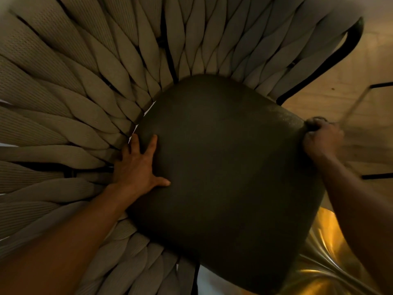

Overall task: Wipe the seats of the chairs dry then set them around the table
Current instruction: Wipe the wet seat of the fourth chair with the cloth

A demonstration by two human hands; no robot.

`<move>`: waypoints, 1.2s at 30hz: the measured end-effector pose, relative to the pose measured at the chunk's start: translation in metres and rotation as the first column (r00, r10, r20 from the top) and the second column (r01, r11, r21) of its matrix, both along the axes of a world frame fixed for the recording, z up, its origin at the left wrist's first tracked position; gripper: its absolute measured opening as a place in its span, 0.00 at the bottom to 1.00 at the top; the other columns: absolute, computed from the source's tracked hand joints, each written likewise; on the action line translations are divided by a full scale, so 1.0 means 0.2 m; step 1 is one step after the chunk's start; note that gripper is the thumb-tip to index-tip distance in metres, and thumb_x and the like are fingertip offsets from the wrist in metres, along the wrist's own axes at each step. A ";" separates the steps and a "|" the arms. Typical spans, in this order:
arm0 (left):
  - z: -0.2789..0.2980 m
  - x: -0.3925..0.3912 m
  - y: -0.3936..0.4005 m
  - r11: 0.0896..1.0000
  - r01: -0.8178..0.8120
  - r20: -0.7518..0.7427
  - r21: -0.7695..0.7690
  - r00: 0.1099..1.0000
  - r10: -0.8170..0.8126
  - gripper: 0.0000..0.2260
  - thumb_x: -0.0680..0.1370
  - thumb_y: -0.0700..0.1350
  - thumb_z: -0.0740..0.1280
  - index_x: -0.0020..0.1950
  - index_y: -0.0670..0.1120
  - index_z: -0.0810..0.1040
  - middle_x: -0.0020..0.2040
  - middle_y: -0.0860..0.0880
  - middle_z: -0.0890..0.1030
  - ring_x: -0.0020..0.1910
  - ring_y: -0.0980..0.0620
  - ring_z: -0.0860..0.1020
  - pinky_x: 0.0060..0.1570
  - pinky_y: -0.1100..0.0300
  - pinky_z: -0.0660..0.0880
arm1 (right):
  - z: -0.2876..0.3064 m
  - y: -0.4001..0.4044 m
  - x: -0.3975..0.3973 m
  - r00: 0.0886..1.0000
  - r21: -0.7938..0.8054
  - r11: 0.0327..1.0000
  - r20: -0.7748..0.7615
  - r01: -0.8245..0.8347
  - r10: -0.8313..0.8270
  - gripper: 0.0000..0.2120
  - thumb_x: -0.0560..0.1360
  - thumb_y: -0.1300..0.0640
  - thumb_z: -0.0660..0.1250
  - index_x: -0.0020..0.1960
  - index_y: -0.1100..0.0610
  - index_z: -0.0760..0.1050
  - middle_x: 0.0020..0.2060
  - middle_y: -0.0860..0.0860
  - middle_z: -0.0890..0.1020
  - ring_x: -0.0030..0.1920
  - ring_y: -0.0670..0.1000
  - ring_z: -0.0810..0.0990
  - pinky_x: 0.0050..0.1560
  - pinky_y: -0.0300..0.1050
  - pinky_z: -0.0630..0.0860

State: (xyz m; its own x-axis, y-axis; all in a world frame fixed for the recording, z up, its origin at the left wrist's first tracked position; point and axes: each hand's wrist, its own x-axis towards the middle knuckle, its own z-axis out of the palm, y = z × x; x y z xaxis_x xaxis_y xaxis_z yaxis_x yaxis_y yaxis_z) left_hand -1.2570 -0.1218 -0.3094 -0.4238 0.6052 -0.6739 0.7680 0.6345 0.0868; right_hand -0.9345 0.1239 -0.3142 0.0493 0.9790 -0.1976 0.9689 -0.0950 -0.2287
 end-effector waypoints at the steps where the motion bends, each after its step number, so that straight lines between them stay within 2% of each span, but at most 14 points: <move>1: 0.00 0.00 0.00 1.000 -0.003 0.005 0.000 1.000 0.003 0.57 0.64 0.65 0.75 0.77 0.61 0.35 0.79 0.45 0.36 0.78 0.38 0.44 0.70 0.37 0.59 | -0.01 -0.02 -0.06 0.997 0.027 0.999 -0.069 0.020 -0.018 0.21 0.76 0.67 0.59 0.66 0.56 0.74 0.64 0.61 0.72 0.64 0.62 0.68 0.69 0.52 0.63; 4: 0.01 -0.02 0.00 1.000 -0.023 0.029 0.009 0.999 0.023 0.57 0.64 0.64 0.76 0.77 0.62 0.36 0.79 0.47 0.36 0.78 0.39 0.44 0.70 0.37 0.58 | -0.04 -0.11 -0.26 0.976 0.073 0.997 -0.218 0.036 -0.019 0.22 0.76 0.69 0.58 0.68 0.57 0.72 0.67 0.59 0.70 0.66 0.59 0.68 0.70 0.49 0.64; 7: 0.00 -0.05 -0.01 0.997 -0.072 0.056 0.037 0.996 0.070 0.52 0.65 0.64 0.75 0.77 0.65 0.42 0.80 0.48 0.41 0.78 0.40 0.47 0.71 0.39 0.58 | -0.08 -0.23 -0.44 0.970 0.098 0.990 -0.207 -0.106 0.124 0.26 0.76 0.68 0.60 0.73 0.55 0.66 0.71 0.57 0.65 0.71 0.58 0.63 0.73 0.50 0.58; 10: -0.01 -0.10 0.00 0.955 -0.214 0.119 0.206 0.974 0.193 0.36 0.73 0.58 0.72 0.77 0.61 0.58 0.79 0.46 0.54 0.77 0.42 0.56 0.73 0.45 0.60 | -0.10 -0.37 -0.60 0.931 0.111 0.951 -0.197 -0.289 0.306 0.27 0.75 0.66 0.60 0.73 0.53 0.66 0.72 0.56 0.65 0.73 0.57 0.62 0.74 0.55 0.58; 13: -0.02 -0.14 0.03 0.822 -0.450 0.198 0.349 0.893 0.405 0.19 0.81 0.50 0.64 0.72 0.53 0.71 0.73 0.46 0.69 0.70 0.46 0.69 0.66 0.54 0.66 | -0.15 -0.57 -0.80 0.825 0.127 0.858 -0.236 -0.497 0.513 0.24 0.73 0.63 0.57 0.69 0.56 0.72 0.69 0.58 0.71 0.68 0.60 0.69 0.72 0.55 0.63; 16: 0.00 -0.15 0.05 0.665 -0.632 0.266 0.397 0.773 0.576 0.15 0.83 0.46 0.59 0.68 0.50 0.76 0.66 0.46 0.76 0.63 0.47 0.74 0.55 0.60 0.68 | -0.21 -0.81 -1.01 0.691 0.121 0.736 -0.269 -0.666 0.670 0.24 0.68 0.62 0.63 0.64 0.57 0.77 0.63 0.58 0.77 0.60 0.61 0.76 0.62 0.55 0.73; 19: 0.02 -0.17 0.06 0.564 -0.700 0.308 0.438 0.707 0.637 0.14 0.82 0.44 0.58 0.65 0.48 0.78 0.64 0.46 0.78 0.63 0.47 0.75 0.55 0.61 0.68 | -0.21 -1.08 -1.20 0.472 0.155 0.541 -0.332 -0.827 0.817 0.21 0.70 0.56 0.57 0.57 0.59 0.80 0.57 0.59 0.80 0.54 0.62 0.80 0.55 0.55 0.77; 22: 0.05 -0.18 0.06 0.526 -0.715 0.324 0.459 0.687 0.651 0.14 0.83 0.43 0.58 0.64 0.48 0.78 0.64 0.47 0.77 0.62 0.48 0.75 0.54 0.60 0.69 | -0.20 -1.22 -1.29 0.172 0.155 0.237 -0.346 -0.959 0.922 0.19 0.67 0.56 0.56 0.46 0.62 0.83 0.47 0.61 0.82 0.49 0.64 0.81 0.50 0.58 0.79; 24: 0.05 -0.18 0.05 0.527 -0.706 0.313 0.473 0.694 0.648 0.14 0.83 0.43 0.58 0.64 0.48 0.78 0.65 0.47 0.77 0.62 0.48 0.75 0.55 0.60 0.69 | -0.21 -1.17 -1.31 0.059 0.161 0.110 -0.293 -0.981 0.954 0.10 0.65 0.59 0.66 0.41 0.60 0.84 0.42 0.60 0.83 0.47 0.63 0.82 0.47 0.57 0.80; 26: 0.04 -0.18 0.04 0.533 -0.697 0.301 0.479 0.701 0.646 0.14 0.83 0.43 0.57 0.65 0.48 0.78 0.65 0.46 0.77 0.62 0.48 0.75 0.56 0.61 0.68 | -0.22 -1.05 -1.33 -0.009 0.204 0.032 -0.195 -0.978 0.981 0.10 0.59 0.61 0.75 0.41 0.60 0.84 0.42 0.60 0.84 0.47 0.62 0.83 0.47 0.55 0.81; 29: 0.04 -0.17 0.03 0.605 -0.591 0.208 0.534 0.785 0.583 0.15 0.82 0.42 0.57 0.67 0.48 0.75 0.66 0.46 0.76 0.64 0.47 0.73 0.57 0.62 0.65 | -0.24 -0.81 -1.37 0.098 0.239 0.131 -0.145 -0.962 0.985 0.18 0.67 0.60 0.60 0.52 0.62 0.83 0.52 0.61 0.83 0.56 0.64 0.80 0.54 0.52 0.78; 32: 0.03 -0.14 0.00 0.702 -0.396 0.090 0.592 0.898 0.431 0.16 0.82 0.43 0.60 0.69 0.47 0.73 0.65 0.44 0.74 0.64 0.45 0.72 0.58 0.59 0.65 | -0.21 -0.55 -1.39 0.276 0.148 0.296 -0.144 -0.944 0.951 0.22 0.74 0.65 0.59 0.67 0.59 0.73 0.68 0.60 0.72 0.71 0.64 0.66 0.70 0.53 0.65; 34: 0.01 -0.13 -0.02 0.769 -0.346 0.095 0.537 0.931 0.353 0.19 0.81 0.48 0.62 0.71 0.49 0.71 0.69 0.44 0.72 0.68 0.44 0.69 0.63 0.54 0.67 | -0.18 -0.41 -1.36 0.367 0.088 0.377 -0.112 -0.922 0.924 0.24 0.78 0.65 0.56 0.73 0.57 0.66 0.74 0.56 0.63 0.76 0.60 0.55 0.74 0.51 0.55; 36: 0.00 -0.11 -0.04 0.849 -0.315 0.147 0.424 0.949 0.278 0.26 0.79 0.56 0.65 0.75 0.54 0.64 0.76 0.45 0.62 0.74 0.45 0.62 0.70 0.50 0.64 | -0.16 -0.30 -1.32 0.435 0.075 0.440 -0.077 -0.895 0.897 0.25 0.79 0.65 0.54 0.75 0.55 0.62 0.76 0.54 0.59 0.77 0.57 0.51 0.74 0.47 0.50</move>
State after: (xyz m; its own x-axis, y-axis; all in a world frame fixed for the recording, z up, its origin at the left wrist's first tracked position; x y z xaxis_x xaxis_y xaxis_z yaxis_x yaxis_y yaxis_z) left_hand -1.2792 -0.1299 -0.3090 -0.5879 0.6987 -0.4077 0.5288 0.7133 0.4599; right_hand -1.1993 0.0631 -0.3459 -0.8746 0.4681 -0.1266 0.4832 0.8192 -0.3088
